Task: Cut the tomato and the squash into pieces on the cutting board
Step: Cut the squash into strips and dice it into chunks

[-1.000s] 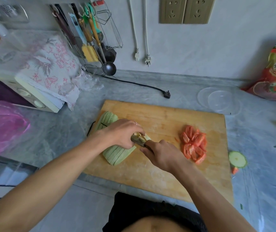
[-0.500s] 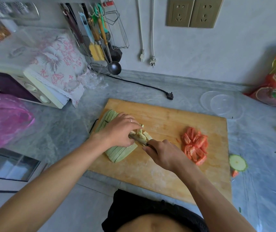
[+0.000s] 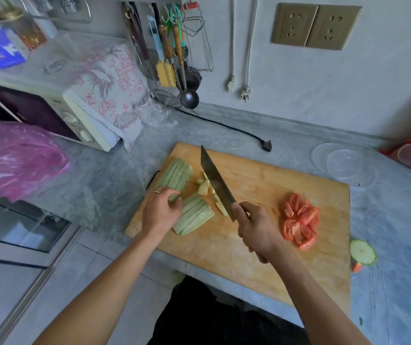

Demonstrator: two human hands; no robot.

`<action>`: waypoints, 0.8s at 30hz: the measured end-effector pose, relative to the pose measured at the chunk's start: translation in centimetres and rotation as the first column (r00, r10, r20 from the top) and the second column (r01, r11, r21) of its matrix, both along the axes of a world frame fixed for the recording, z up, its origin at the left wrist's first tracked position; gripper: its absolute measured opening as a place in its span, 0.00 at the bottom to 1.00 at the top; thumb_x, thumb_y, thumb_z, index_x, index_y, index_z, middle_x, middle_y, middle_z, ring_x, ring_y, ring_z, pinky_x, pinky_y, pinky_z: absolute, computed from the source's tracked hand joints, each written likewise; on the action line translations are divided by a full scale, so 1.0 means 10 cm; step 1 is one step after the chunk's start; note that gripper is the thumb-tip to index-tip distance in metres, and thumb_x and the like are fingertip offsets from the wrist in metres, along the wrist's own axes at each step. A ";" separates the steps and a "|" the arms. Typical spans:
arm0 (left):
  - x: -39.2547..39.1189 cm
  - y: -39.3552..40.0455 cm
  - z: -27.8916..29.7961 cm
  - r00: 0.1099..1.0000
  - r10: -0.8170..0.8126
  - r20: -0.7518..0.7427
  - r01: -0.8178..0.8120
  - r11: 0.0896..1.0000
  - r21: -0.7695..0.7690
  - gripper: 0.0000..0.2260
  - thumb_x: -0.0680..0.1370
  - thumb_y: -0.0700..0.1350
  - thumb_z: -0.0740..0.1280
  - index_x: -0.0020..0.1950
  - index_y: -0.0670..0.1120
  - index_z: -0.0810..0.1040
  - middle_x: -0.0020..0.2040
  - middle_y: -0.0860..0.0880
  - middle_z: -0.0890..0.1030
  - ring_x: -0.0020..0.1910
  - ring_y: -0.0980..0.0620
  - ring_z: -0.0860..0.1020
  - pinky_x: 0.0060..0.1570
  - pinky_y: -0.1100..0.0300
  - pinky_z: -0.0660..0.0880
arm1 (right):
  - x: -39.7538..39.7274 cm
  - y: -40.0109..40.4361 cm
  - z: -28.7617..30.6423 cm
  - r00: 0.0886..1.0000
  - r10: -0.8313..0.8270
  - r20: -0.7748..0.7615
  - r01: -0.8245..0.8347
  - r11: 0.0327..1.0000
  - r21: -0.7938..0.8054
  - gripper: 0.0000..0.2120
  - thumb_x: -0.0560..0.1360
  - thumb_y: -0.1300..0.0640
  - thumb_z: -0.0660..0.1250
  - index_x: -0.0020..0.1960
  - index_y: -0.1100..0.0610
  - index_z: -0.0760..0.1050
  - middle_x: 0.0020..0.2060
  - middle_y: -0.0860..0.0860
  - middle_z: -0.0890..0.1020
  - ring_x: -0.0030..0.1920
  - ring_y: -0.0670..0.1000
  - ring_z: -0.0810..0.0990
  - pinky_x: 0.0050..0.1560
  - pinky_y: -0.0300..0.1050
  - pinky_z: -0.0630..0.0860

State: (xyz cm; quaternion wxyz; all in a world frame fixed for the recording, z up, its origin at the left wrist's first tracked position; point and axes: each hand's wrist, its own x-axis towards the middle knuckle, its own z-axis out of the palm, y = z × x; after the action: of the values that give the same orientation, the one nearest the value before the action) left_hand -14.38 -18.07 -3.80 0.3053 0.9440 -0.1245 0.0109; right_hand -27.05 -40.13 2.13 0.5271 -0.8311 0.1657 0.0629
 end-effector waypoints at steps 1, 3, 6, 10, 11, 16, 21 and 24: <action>0.04 -0.03 0.02 1.000 0.011 -0.015 -0.010 1.000 0.019 0.09 0.75 0.43 0.71 0.55 0.45 0.83 0.53 0.48 0.83 0.52 0.49 0.81 0.48 0.59 0.77 | 0.00 0.01 0.00 1.000 -0.003 0.004 0.003 1.000 -0.003 0.19 0.83 0.45 0.57 0.47 0.58 0.75 0.30 0.55 0.76 0.22 0.47 0.72 0.22 0.46 0.75; 0.09 -0.10 0.06 0.999 -0.008 -0.040 0.010 0.998 0.056 0.13 0.75 0.48 0.72 0.58 0.46 0.82 0.55 0.49 0.83 0.53 0.50 0.81 0.48 0.58 0.78 | 0.00 0.02 0.00 1.000 -0.012 0.014 0.012 1.000 -0.016 0.18 0.83 0.45 0.57 0.46 0.58 0.75 0.31 0.57 0.77 0.23 0.49 0.73 0.22 0.46 0.75; 0.03 -0.17 -0.01 0.966 -0.147 -0.212 0.178 0.975 0.136 0.33 0.69 0.66 0.72 0.68 0.50 0.74 0.63 0.50 0.78 0.61 0.50 0.77 0.56 0.52 0.77 | -0.04 0.06 -0.02 0.999 -0.043 0.028 0.043 0.999 -0.011 0.19 0.83 0.45 0.56 0.45 0.58 0.75 0.32 0.61 0.78 0.23 0.51 0.73 0.21 0.45 0.74; -0.05 -0.22 -0.20 0.943 -0.187 -0.277 0.272 0.911 0.311 0.46 0.65 0.67 0.74 0.76 0.52 0.59 0.72 0.43 0.66 0.68 0.41 0.70 0.60 0.44 0.74 | -0.09 0.12 -0.04 0.990 -0.135 0.033 0.133 0.990 0.046 0.19 0.82 0.44 0.57 0.45 0.57 0.75 0.28 0.55 0.76 0.22 0.50 0.72 0.21 0.47 0.74; -0.02 -0.23 -0.24 0.943 -0.202 -0.265 0.282 0.907 0.312 0.45 0.66 0.64 0.75 0.76 0.51 0.59 0.71 0.43 0.66 0.68 0.41 0.70 0.60 0.44 0.74 | -0.09 0.14 -0.03 0.986 -0.162 0.035 0.160 0.986 0.043 0.19 0.82 0.44 0.57 0.45 0.58 0.75 0.28 0.55 0.76 0.22 0.50 0.72 0.21 0.47 0.74; 0.09 -0.03 -0.31 0.908 -0.363 -0.211 0.408 0.882 0.238 0.40 0.62 0.61 0.73 0.72 0.55 0.62 0.67 0.49 0.71 0.64 0.46 0.73 0.55 0.46 0.77 | -0.12 0.27 0.04 0.984 -0.175 0.012 0.176 0.979 -0.099 0.19 0.83 0.45 0.56 0.48 0.58 0.76 0.30 0.59 0.78 0.21 0.47 0.71 0.21 0.43 0.71; 0.14 0.22 -0.31 0.830 -0.525 -0.187 0.553 0.819 0.154 0.37 0.64 0.55 0.75 0.72 0.54 0.68 0.67 0.53 0.70 0.64 0.51 0.72 0.58 0.54 0.73 | -0.10 0.43 0.05 0.982 -0.185 -0.033 0.179 0.973 -0.144 0.18 0.83 0.45 0.57 0.48 0.58 0.77 0.28 0.53 0.76 0.22 0.46 0.71 0.23 0.45 0.73; 0.12 0.19 -0.27 0.835 -0.515 -0.196 0.543 0.827 0.144 0.37 0.64 0.62 0.68 0.71 0.53 0.68 0.66 0.52 0.71 0.64 0.50 0.73 0.58 0.52 0.74 | -0.07 0.57 0.04 0.972 -0.232 -0.040 0.230 0.972 -0.044 0.19 0.83 0.44 0.56 0.47 0.58 0.76 0.28 0.52 0.76 0.22 0.49 0.72 0.22 0.45 0.72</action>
State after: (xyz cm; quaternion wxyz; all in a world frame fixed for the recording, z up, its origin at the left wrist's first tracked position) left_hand -13.14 -16.14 -6.54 0.2115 0.8954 -0.3590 -0.1568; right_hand -27.73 -34.44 2.58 0.5105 -0.8148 0.2742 0.0168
